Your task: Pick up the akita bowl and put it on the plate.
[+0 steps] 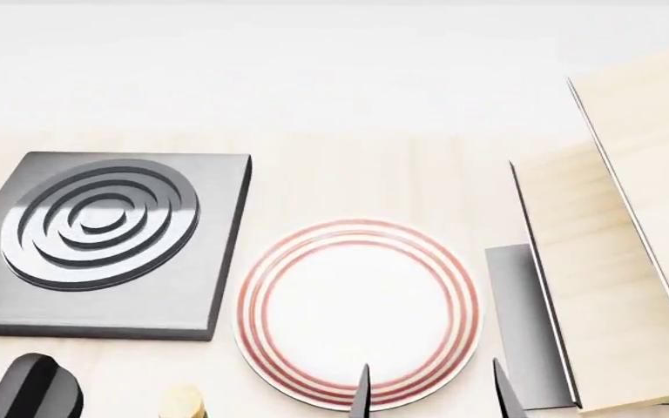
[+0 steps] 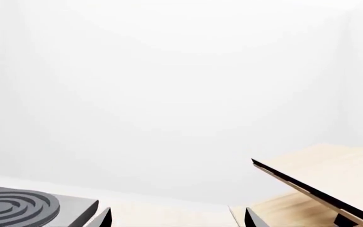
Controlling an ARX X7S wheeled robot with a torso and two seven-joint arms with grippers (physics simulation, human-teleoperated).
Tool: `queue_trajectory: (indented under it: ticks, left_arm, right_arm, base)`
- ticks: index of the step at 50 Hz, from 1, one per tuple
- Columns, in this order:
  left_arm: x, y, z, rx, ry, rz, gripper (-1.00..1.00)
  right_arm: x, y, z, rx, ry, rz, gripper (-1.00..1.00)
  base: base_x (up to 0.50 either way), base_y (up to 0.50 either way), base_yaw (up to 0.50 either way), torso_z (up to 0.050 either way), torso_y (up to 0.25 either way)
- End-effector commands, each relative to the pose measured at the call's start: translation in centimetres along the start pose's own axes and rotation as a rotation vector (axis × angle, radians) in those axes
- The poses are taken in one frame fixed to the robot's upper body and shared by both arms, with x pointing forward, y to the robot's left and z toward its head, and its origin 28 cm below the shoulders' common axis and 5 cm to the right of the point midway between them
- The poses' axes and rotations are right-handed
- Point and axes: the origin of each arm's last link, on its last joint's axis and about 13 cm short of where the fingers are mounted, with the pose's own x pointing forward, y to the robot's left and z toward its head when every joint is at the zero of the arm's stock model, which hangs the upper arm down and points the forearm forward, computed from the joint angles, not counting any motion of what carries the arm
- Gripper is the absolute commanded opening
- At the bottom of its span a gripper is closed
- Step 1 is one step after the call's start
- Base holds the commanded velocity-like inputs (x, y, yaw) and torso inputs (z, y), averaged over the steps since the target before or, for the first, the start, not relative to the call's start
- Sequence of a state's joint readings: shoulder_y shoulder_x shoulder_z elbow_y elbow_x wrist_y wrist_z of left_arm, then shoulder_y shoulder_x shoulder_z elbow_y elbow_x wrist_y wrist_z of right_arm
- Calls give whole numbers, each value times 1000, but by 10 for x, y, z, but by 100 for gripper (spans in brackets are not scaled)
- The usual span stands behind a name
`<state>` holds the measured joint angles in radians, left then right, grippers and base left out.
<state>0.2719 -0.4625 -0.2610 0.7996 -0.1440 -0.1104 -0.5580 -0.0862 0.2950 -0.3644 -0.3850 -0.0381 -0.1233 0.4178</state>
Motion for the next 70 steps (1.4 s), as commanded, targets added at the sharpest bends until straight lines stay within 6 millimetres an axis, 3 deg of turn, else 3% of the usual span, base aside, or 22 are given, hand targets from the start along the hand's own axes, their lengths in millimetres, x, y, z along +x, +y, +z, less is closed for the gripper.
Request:
queue_trajectory:
  ticks: [1, 16, 35, 70]
  left_arm:
    - [6, 4, 6, -7, 23, -37, 100]
    - [30, 14, 16, -56, 96, -108, 100]
    - [61, 4, -1, 5, 294, -215, 100]
    - [43, 11, -7, 110, 446, -333, 100]
  right_arm:
    - [1, 0, -1, -1, 5, 0, 100]
    - [2, 1, -1, -2, 6, 5, 100]
    - [4, 2, -6, -5, 21, 5, 100]
    - [9, 1, -15, -1, 51, -3, 100]
  base:
    - [0, 0, 0, 0, 0]
    - [0, 0, 0, 0, 0]
    - [0, 0, 0, 0, 0]
    - [0, 0, 0, 0, 0]
